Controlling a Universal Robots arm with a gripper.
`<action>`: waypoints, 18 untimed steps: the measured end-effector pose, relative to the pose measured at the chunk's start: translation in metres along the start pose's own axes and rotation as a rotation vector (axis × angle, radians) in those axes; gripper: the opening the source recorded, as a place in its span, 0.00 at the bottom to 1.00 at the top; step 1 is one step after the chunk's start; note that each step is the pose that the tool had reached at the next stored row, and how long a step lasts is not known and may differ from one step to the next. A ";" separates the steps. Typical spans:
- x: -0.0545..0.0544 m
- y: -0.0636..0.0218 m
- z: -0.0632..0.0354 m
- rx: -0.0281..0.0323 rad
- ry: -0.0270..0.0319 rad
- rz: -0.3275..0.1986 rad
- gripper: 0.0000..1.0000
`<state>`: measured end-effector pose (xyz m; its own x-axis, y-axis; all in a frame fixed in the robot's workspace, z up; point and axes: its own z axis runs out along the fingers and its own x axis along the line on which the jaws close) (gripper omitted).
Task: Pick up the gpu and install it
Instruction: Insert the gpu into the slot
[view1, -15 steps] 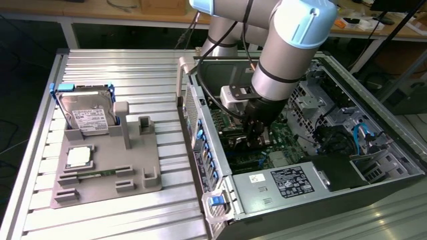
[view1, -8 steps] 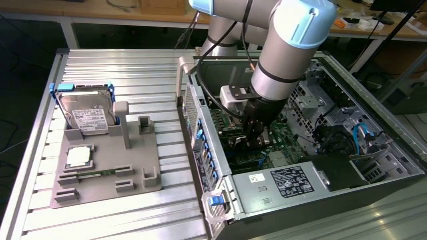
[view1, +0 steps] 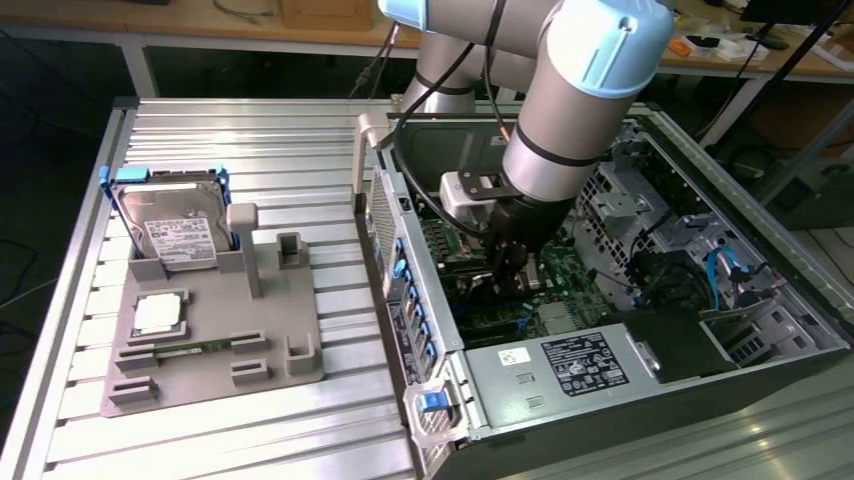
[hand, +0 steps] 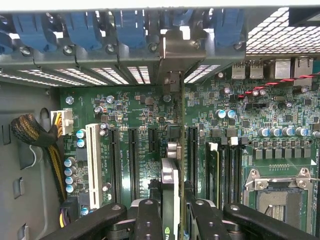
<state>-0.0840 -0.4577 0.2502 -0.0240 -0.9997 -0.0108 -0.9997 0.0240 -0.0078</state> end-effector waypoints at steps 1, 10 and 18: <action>0.000 0.0000 -0.0010 0.0003 -0.0007 0.000 0.27; 0.000 0.0001 -0.0057 -0.0002 -0.0006 0.000 0.27; 0.000 0.0017 -0.0038 -0.0003 -0.0003 0.000 0.27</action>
<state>-0.0857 -0.4578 0.2540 -0.0238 -0.9997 -0.0110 -0.9997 0.0239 -0.0075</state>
